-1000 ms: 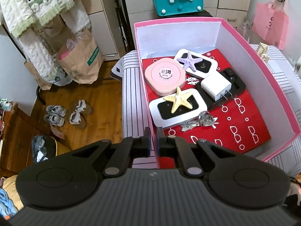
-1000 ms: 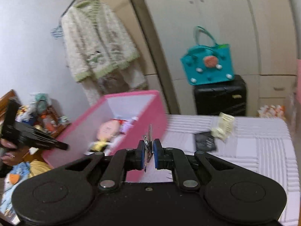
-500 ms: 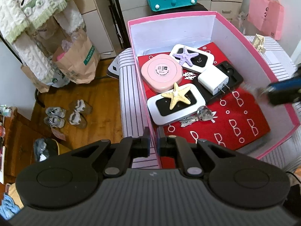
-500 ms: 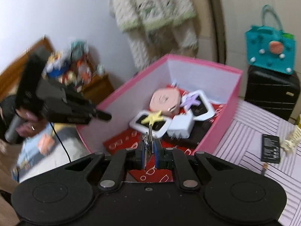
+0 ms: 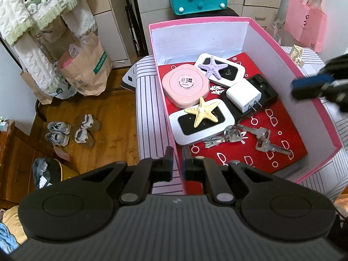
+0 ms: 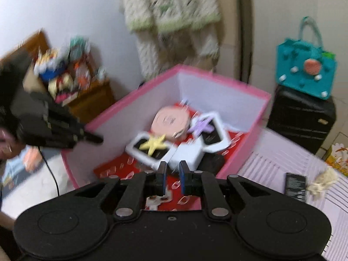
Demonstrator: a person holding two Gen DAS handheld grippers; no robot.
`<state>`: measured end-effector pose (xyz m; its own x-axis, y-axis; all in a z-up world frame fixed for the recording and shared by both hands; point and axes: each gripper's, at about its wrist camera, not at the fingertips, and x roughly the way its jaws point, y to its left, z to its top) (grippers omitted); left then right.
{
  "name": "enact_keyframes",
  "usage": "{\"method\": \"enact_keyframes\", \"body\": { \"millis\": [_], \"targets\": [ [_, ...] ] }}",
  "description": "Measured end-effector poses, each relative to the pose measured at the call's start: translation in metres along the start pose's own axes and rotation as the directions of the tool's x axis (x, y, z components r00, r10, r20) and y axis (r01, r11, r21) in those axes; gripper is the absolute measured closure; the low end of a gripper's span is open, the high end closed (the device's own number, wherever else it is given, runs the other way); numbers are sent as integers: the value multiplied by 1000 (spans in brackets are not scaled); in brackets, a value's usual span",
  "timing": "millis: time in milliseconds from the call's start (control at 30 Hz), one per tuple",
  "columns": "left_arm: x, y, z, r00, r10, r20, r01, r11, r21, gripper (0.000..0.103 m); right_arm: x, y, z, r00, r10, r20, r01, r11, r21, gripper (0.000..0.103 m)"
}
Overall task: Organize rigid objects
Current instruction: 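Carry the second keys into the box beside the first keys, open right tool, then move the right tool to an AA battery and close on it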
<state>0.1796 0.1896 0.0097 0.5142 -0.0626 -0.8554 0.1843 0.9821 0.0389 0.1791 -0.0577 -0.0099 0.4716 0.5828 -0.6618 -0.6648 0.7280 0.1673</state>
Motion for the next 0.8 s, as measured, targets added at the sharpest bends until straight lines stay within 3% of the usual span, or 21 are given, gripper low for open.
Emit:
{"method": "enact_keyframes", "body": {
  "millis": [100, 233, 433, 600, 800],
  "targets": [
    [0, 2, 0, 1000, -14, 3, 14, 1000, -8, 95, -28, -16, -9, 996, -47, 77, 42, 996, 73, 81],
    [0, 4, -1, 999, -32, 14, 32, 999, -19, 95, -49, -38, -32, 985, -136, 108, 116, 977, 176, 75],
    [-1, 6, -2, 999, -41, 23, 42, 999, -19, 95, -45, -63, -70, 972, -231, 40, 213, 940, 265, 72],
    [0, 5, -3, 999, -44, 26, 45, 999, -23, 95, -26, -77, -97, 967, -254, -14, 246, 917, 313, 69],
    [-1, 7, -2, 999, -47, 25, 48, 998, -32, 95, 0, -82, -112, 967, -252, -49, 255, 920, 298, 69]
  ]
}}
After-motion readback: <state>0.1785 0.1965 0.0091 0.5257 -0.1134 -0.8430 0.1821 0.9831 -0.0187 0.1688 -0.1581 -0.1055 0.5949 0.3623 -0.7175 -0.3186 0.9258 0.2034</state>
